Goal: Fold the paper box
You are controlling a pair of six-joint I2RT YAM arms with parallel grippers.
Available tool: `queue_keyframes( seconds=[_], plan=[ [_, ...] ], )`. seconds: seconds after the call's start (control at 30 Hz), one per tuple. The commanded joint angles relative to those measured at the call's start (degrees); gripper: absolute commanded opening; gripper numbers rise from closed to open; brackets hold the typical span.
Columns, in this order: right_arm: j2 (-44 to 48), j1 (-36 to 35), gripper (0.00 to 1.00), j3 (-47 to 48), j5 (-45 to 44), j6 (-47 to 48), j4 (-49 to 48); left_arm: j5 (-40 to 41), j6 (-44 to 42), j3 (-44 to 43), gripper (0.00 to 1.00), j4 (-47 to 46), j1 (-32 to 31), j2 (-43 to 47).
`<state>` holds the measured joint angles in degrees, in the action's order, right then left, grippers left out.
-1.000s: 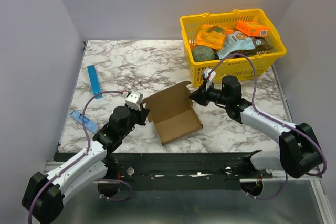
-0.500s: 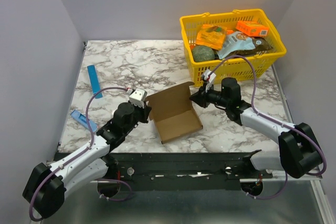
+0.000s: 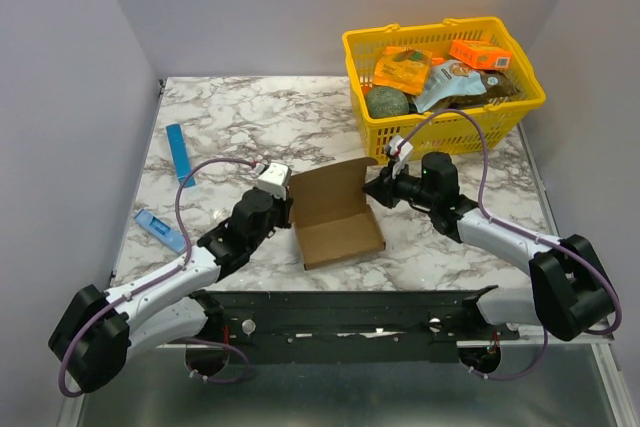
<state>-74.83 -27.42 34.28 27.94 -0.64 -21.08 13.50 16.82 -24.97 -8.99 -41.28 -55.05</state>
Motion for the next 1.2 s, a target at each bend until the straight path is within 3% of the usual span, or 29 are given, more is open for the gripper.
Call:
queue_keyframes(
  seconds=[0.0,0.27,0.43,0.53,0.63,0.67,0.77,1.0,1.17],
  plan=[
    [1.17,-2.20,0.21,-0.71,3.34,-1.55,-3.00,1.61,2.25,-3.06,0.08,-4.89,-3.63,-2.78],
    [1.17,-2.29,0.20,-1.50,2.99,-1.82,-3.79,7.42,3.57,-6.66,0.08,-4.54,-8.20,-8.14],
    [2.22,-2.29,0.20,-1.50,2.12,-1.82,-2.57,9.00,0.33,-8.08,0.00,-3.67,-10.31,-10.26],
    [5.82,-2.29,0.27,-0.97,-0.78,-1.82,1.38,6.65,-5.46,-6.85,0.00,-3.22,-10.40,-7.54],
    [11.79,-2.29,0.56,-1.23,-7.27,-2.87,4.64,1.30,-12.06,-4.13,0.00,-4.10,-10.32,-2.45],
    [13.29,-2.20,0.71,-1.41,-9.81,-2.70,6.30,-0.38,-13.29,-2.64,0.00,-4.36,-10.23,-1.13],
    [17.43,-1.15,0.91,-1.41,-11.68,-2.17,9.20,-5.04,-16.38,-0.52,0.00,-4.98,-9.88,3.45],
    [15.94,3.60,0.91,-0.09,-9.32,-0.41,11.77,-16.54,-15.77,-2.36,0.00,3.10,-6.54,8.37],
    [17.78,6.22,0.92,-0.18,-4.77,0.12,11.68,-20.17,-13.13,-2.36,0.00,5.30,-5.75,14.26]
  ],
)
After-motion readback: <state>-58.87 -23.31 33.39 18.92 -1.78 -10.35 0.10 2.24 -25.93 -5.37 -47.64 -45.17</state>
